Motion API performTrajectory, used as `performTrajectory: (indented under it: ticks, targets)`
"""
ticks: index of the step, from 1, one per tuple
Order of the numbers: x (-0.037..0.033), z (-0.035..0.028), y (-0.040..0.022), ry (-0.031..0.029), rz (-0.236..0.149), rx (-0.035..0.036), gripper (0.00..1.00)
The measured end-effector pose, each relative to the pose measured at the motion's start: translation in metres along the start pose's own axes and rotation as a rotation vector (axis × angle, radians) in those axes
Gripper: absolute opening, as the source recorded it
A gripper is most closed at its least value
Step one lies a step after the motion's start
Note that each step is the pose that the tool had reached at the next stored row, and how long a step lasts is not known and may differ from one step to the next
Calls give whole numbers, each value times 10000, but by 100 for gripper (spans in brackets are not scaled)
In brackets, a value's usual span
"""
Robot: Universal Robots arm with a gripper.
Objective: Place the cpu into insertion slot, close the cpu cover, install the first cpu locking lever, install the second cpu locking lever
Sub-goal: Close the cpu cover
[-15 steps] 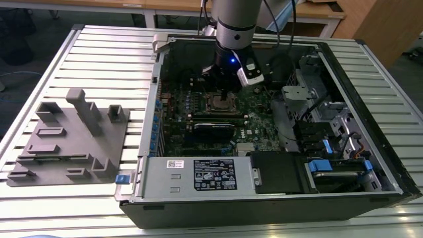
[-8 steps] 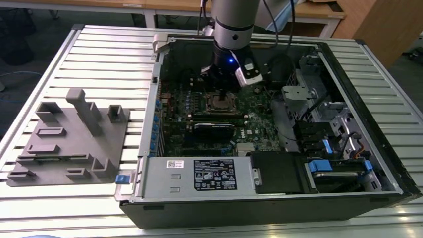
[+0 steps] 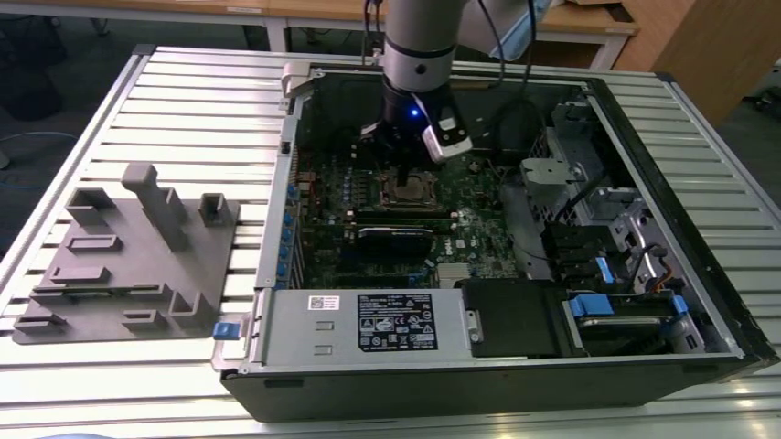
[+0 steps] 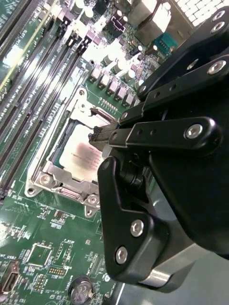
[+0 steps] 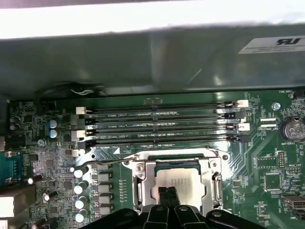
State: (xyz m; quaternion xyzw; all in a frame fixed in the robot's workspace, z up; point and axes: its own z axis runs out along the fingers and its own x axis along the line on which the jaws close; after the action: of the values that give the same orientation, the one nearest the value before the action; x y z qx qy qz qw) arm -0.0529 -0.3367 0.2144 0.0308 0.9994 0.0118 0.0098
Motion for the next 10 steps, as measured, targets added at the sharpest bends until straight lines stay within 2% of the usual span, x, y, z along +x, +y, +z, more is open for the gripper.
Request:
performTrajectory:
  ticks: [3, 4, 10]
  targets:
    - [32, 6, -11, -18, -1, -3, 11]
    - [138, 41, -21, -63, -2, -4, 11]
    - [157, 47, -23, -73, -3, -4, 11]
